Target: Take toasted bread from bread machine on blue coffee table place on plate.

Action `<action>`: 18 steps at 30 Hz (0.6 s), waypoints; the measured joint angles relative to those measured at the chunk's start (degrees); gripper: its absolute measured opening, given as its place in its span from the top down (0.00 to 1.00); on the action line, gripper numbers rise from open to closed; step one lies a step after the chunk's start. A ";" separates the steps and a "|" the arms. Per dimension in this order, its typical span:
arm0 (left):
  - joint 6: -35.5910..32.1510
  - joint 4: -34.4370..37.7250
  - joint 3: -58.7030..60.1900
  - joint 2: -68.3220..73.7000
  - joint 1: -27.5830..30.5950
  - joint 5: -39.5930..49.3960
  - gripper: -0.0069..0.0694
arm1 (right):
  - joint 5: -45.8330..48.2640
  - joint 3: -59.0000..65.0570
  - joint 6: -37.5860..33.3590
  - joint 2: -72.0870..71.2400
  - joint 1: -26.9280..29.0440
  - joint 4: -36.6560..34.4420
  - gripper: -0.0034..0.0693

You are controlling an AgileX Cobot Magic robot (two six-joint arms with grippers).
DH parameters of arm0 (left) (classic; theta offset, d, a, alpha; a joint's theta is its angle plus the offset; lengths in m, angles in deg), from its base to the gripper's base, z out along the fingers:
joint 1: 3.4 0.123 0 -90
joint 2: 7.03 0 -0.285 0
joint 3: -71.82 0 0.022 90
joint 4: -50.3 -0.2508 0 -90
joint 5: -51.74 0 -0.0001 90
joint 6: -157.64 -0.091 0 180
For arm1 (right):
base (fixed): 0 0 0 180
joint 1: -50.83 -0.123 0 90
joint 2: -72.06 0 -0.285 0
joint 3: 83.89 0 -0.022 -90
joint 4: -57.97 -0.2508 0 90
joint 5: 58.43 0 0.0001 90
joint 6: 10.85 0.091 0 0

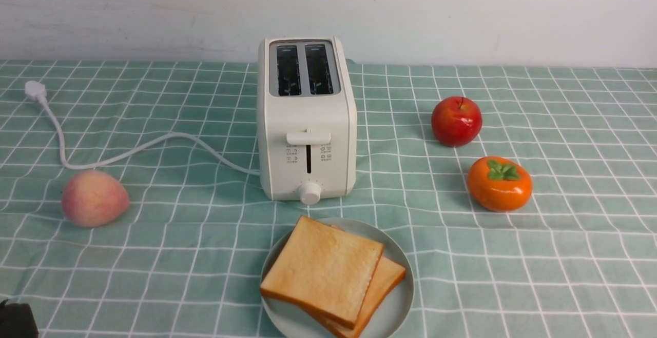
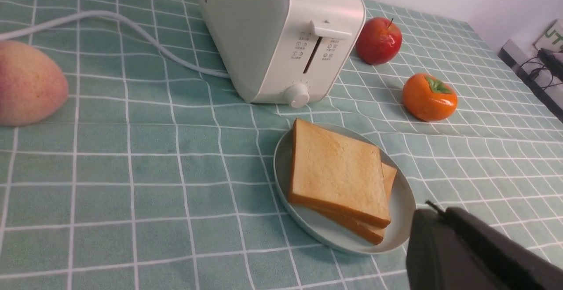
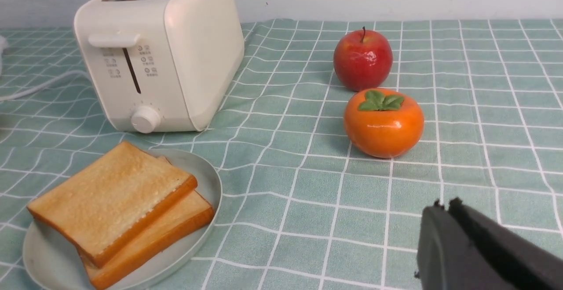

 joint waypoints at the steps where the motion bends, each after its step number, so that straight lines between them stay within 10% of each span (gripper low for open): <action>1: 0.00 0.00 0.00 0.00 0.00 0.27 0.93 | 0.00 0.00 0.01 0.00 0.00 0.00 0.94; 18: 0.00 0.04 0.04 -3.75 0.00 0.41 0.92 | 0.00 0.00 0.01 0.00 0.00 0.00 0.91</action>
